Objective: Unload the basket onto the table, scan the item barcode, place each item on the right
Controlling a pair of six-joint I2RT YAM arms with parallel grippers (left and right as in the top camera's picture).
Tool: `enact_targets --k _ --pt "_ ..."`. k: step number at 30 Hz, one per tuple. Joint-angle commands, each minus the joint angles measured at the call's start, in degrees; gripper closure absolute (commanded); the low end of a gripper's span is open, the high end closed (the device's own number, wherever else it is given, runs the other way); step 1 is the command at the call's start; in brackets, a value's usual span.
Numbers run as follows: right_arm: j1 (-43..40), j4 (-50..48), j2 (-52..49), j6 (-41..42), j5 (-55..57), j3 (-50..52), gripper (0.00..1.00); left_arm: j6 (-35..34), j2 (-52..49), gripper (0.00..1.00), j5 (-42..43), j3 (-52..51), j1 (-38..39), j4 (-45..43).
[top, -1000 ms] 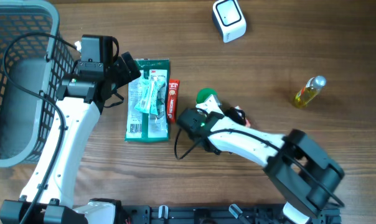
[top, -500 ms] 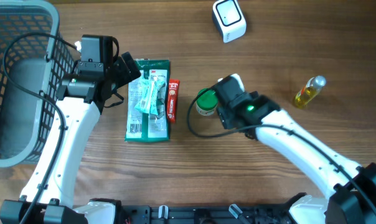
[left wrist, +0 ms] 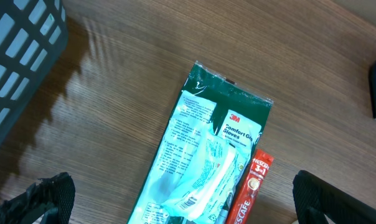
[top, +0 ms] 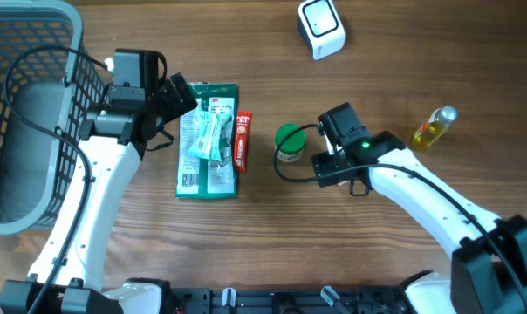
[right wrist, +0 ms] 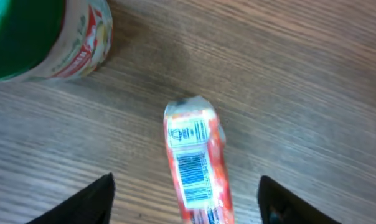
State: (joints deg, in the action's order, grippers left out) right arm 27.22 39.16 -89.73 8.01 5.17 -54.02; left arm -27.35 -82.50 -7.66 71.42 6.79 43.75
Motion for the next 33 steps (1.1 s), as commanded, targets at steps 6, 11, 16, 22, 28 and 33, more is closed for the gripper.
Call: enact_targets --k 6,11,16,22,28,33 --pt "0.07 -2.27 -4.81 -0.50 -0.13 0.70 0.55 0.07 0.22 0.00 -0.37 0.72 -0.20 0.04" --pt "0.07 -3.19 -4.81 -0.07 -0.17 0.70 0.53 0.07 0.22 0.00 -0.37 0.70 -0.20 0.02" --pt "0.07 -3.74 -3.76 3.06 -2.67 -2.23 0.38 0.07 0.22 0.00 -0.37 0.70 -0.20 0.02" --pt "-2.32 2.60 1.64 7.39 -3.45 -8.02 0.20 0.07 0.22 0.00 -0.37 0.72 -0.20 0.02" --pt "-9.86 5.38 2.08 7.17 -8.28 -6.93 0.00 0.09 0.22 0.00 -0.37 0.70 -0.20 0.02" --pt "-10.23 5.46 1.84 7.21 -8.28 -3.52 0.87 0.07 0.22 0.00 -0.37 0.72 -0.20 0.02"
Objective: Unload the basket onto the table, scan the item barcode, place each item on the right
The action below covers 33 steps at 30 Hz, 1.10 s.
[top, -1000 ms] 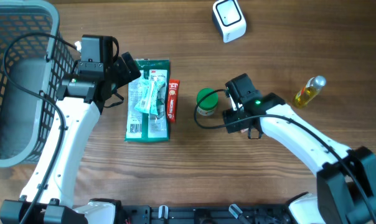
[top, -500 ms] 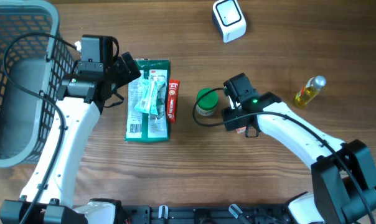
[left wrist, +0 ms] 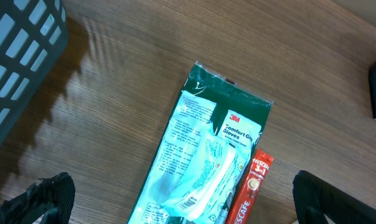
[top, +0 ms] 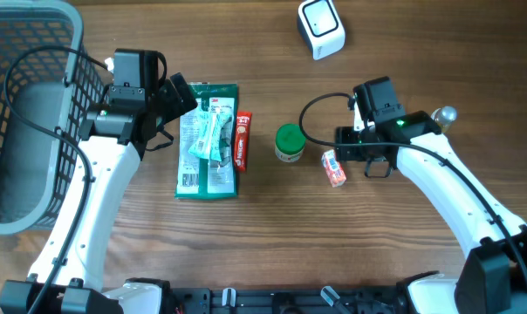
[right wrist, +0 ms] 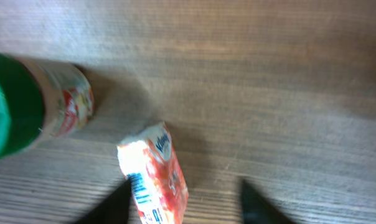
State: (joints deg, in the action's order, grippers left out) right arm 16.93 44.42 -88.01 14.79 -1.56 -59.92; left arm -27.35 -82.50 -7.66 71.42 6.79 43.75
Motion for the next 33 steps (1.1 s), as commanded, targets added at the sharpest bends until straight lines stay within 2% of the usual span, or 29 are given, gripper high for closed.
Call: enact_targets --k 1,33 --pt "0.07 0.02 -0.02 0.39 -1.53 2.93 0.95 0.09 0.22 0.00 -0.37 0.72 -0.20 0.04" --pt "0.07 -5.25 -5.22 -1.40 -3.39 5.31 0.96 0.07 0.22 0.00 -0.37 0.72 -0.20 0.02"
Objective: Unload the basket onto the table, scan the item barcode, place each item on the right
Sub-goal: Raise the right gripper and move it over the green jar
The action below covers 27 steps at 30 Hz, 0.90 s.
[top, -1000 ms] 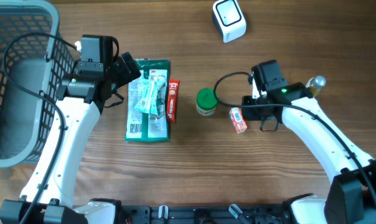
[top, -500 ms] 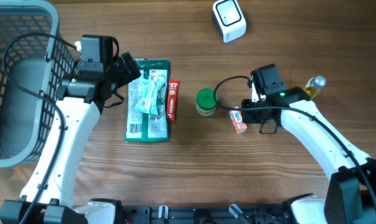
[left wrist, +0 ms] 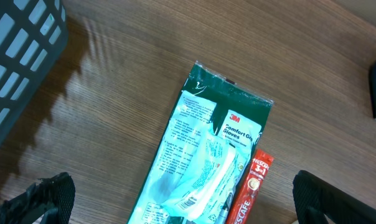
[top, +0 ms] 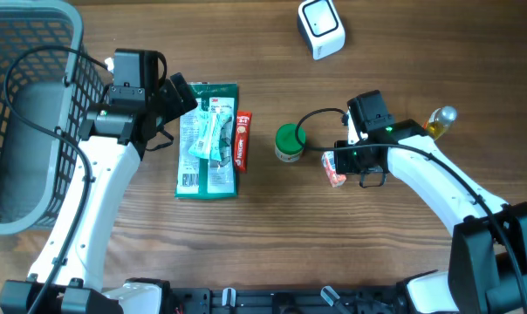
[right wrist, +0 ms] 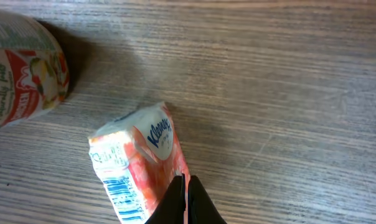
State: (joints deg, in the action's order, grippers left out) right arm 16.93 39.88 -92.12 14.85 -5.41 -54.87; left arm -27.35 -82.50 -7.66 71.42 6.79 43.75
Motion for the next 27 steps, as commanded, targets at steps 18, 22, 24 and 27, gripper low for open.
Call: enact_targets --k 18,22,24,27 --pt "2.71 21.33 -2.97 6.56 -3.21 -43.69 0.00 0.07 0.22 0.00 -0.37 0.72 -0.20 0.04" --pt "3.37 34.88 -9.29 6.82 -3.48 -59.30 0.00 0.07 0.22 0.00 -0.37 0.72 -0.20 0.04" --pt "4.07 35.19 -10.84 6.80 -3.43 -59.01 0.00 0.07 0.22 0.00 -0.37 0.72 -0.20 0.02" --pt "6.05 32.94 -14.60 9.77 -4.72 -59.01 0.00 0.07 0.22 0.00 -0.37 0.70 -0.20 0.02"
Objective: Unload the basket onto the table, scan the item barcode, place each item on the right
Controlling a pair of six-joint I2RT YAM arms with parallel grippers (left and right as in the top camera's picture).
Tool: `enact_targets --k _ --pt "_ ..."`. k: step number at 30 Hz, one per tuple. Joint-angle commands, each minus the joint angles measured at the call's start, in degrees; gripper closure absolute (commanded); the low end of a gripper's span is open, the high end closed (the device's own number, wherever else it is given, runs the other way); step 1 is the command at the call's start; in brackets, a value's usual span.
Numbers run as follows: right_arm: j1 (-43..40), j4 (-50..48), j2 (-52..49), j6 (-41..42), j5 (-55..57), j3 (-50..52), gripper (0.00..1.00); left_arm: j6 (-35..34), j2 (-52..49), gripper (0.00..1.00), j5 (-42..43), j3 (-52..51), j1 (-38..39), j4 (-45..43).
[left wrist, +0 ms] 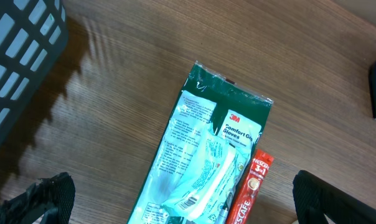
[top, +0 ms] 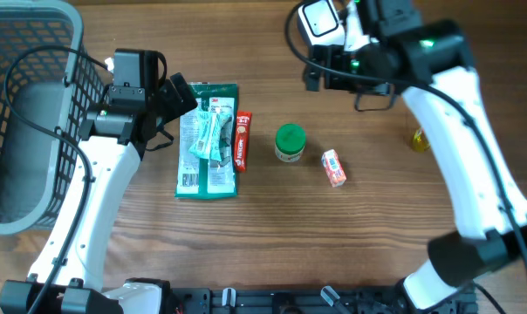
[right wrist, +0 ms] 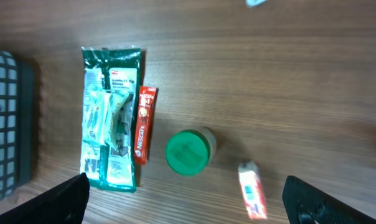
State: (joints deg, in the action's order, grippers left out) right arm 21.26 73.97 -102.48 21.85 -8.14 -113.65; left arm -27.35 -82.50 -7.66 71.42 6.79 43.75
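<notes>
The red and white tissue pack (top: 333, 167) lies flat on the table, right of the green-lidded jar (top: 289, 142). Its barcode faces up in the right wrist view, where the tissue pack (right wrist: 253, 198) sits low right. The white scanner (top: 320, 24) stands at the far edge, partly under my right arm. My right gripper (top: 342, 74) hangs high beside the scanner, open and empty (right wrist: 188, 205). My left gripper (left wrist: 191, 202) is open over the green gloves pack (left wrist: 206, 155).
A red Nescafe stick (top: 242, 139) lies against the gloves pack (top: 207, 139). A grey basket (top: 19, 113) fills the far left. A yellow bottle (top: 418, 139) peeks out from under my right arm.
My right gripper was shut low, with its tip at the tissue pack. Now it is open, high up and far back by the scanner. The pack stays where it was.
My right gripper stood open low over the tissue pack beside the jar, then open a little to its right, then shut against the pack, and now is raised empty near the scanner. The pack stays on the table. My left arm has not moved.
</notes>
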Motion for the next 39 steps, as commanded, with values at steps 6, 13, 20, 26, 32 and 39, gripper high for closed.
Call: enact_targets --k 6,13,20,26,32,39 --pt "5.84 -0.83 -10.43 13.29 -3.96 1.79 0.01 0.07 0.22 0.00 -0.37 0.72 -0.20 0.02" --pt "10.64 -1.22 -17.35 30.03 -3.72 4.79 0.00 0.07 0.22 0.00 -0.37 0.72 -0.20 0.02" --pt "10.82 -1.25 -18.14 48.00 1.57 9.62 0.00 0.09 0.22 0.00 -0.37 0.70 -0.20 0.02" --pt "10.82 -6.51 -18.14 52.15 2.51 15.50 0.01 0.07 0.22 0.00 -0.37 0.72 -0.20 0.02" --pt "10.82 -6.99 -18.14 51.30 4.52 16.06 0.21 0.09 0.22 0.00 -0.37 0.70 -0.20 0.02" --pt "10.82 -7.32 -18.14 42.38 5.25 16.06 0.31 0.09 0.22 0.00 -0.37 0.72 -0.20 0.04"
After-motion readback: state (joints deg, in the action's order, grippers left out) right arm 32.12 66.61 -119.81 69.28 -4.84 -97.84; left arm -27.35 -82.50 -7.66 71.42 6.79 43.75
